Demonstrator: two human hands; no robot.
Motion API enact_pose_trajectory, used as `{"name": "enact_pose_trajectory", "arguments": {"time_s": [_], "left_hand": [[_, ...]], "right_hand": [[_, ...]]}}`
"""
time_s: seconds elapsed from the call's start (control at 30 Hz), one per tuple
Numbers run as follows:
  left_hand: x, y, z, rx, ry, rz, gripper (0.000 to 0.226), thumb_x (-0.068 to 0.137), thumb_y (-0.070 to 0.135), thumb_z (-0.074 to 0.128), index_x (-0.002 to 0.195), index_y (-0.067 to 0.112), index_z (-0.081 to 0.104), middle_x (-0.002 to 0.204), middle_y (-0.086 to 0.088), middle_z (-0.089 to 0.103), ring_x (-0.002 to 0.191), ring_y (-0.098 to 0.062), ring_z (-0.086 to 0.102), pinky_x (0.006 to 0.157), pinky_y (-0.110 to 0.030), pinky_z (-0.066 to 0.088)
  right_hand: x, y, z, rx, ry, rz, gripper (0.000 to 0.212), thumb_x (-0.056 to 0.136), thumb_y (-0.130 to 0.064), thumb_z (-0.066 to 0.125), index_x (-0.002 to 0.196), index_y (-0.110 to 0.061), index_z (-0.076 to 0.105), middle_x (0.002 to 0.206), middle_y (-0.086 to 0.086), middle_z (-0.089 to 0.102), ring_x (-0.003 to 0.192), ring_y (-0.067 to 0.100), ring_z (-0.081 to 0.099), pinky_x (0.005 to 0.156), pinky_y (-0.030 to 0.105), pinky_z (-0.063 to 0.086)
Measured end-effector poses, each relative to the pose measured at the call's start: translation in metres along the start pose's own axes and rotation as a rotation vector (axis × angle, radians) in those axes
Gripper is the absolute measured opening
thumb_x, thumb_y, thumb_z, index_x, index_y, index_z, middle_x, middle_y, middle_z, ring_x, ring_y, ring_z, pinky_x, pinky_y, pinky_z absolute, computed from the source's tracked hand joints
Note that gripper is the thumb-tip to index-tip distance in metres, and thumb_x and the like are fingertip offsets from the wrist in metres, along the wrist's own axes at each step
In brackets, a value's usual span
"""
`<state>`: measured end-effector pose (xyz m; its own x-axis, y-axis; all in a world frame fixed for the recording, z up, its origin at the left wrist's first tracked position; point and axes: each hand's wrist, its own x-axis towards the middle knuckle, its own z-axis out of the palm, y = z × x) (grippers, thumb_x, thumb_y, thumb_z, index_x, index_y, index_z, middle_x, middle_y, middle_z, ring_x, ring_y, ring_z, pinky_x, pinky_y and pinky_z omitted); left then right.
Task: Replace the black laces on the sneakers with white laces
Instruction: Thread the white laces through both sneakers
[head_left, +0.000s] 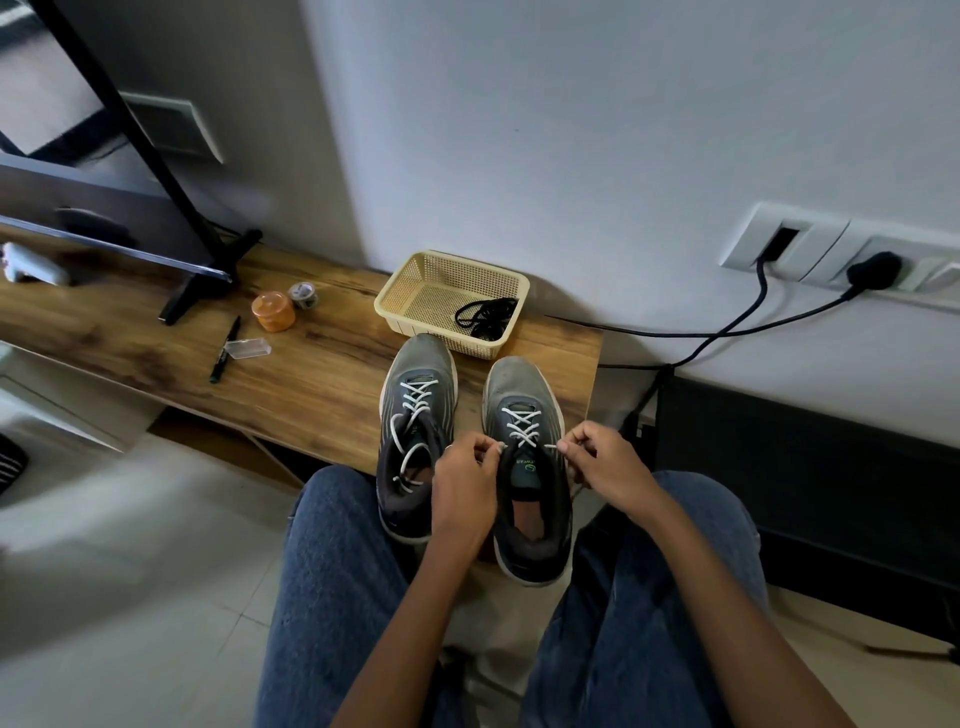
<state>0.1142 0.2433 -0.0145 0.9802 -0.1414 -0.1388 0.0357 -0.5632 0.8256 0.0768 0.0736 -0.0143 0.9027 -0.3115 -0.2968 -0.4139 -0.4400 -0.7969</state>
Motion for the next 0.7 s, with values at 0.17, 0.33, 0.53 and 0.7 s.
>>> {"name": "enact_pose_trajectory", "arguments": {"time_s": [0.17, 0.33, 0.53, 0.7], "left_hand": [[0.001, 0.002, -0.001, -0.045, 0.01, -0.038, 0.012, 0.09, 0.023, 0.063, 0.085, 0.015, 0.071, 0.074, 0.006, 0.066, 0.07, -0.007, 0.06, 0.067, -0.022, 0.045], [0.005, 0.01, 0.0, -0.112, 0.003, -0.097, 0.01, 0.086, 0.021, 0.068, 0.081, 0.015, 0.074, 0.07, 0.006, 0.068, 0.067, -0.002, 0.061, 0.065, -0.018, 0.047], [0.01, 0.014, 0.004, -0.097, 0.047, -0.146, 0.014, 0.089, 0.025, 0.064, 0.086, 0.014, 0.072, 0.076, 0.002, 0.07, 0.077, -0.015, 0.066, 0.074, -0.031, 0.052], [0.012, 0.016, 0.004, -0.084, 0.035, -0.156, 0.018, 0.092, 0.025, 0.06, 0.091, 0.011, 0.071, 0.084, -0.002, 0.071, 0.084, -0.017, 0.065, 0.08, -0.033, 0.051]], "right_hand": [[-0.004, -0.008, 0.0, -0.05, 0.003, 0.007, 0.019, 0.09, -0.029, 0.063, 0.079, -0.014, 0.062, 0.062, -0.005, 0.053, 0.057, 0.007, 0.048, 0.056, 0.022, 0.036], [-0.006, -0.018, 0.007, -0.07, 0.089, -0.03, 0.02, 0.087, -0.022, 0.065, 0.07, -0.015, 0.059, 0.058, -0.007, 0.049, 0.056, 0.006, 0.045, 0.057, 0.024, 0.036], [-0.009, -0.023, 0.014, 0.1, 0.177, 0.017, 0.017, 0.089, -0.013, 0.058, 0.072, -0.01, 0.056, 0.065, 0.004, 0.06, 0.061, 0.017, 0.068, 0.067, 0.041, 0.056], [-0.013, -0.025, 0.014, 0.218, 0.166, 0.046, 0.013, 0.093, -0.008, 0.053, 0.085, 0.0, 0.057, 0.068, 0.006, 0.061, 0.06, 0.014, 0.069, 0.067, 0.036, 0.059]]}}
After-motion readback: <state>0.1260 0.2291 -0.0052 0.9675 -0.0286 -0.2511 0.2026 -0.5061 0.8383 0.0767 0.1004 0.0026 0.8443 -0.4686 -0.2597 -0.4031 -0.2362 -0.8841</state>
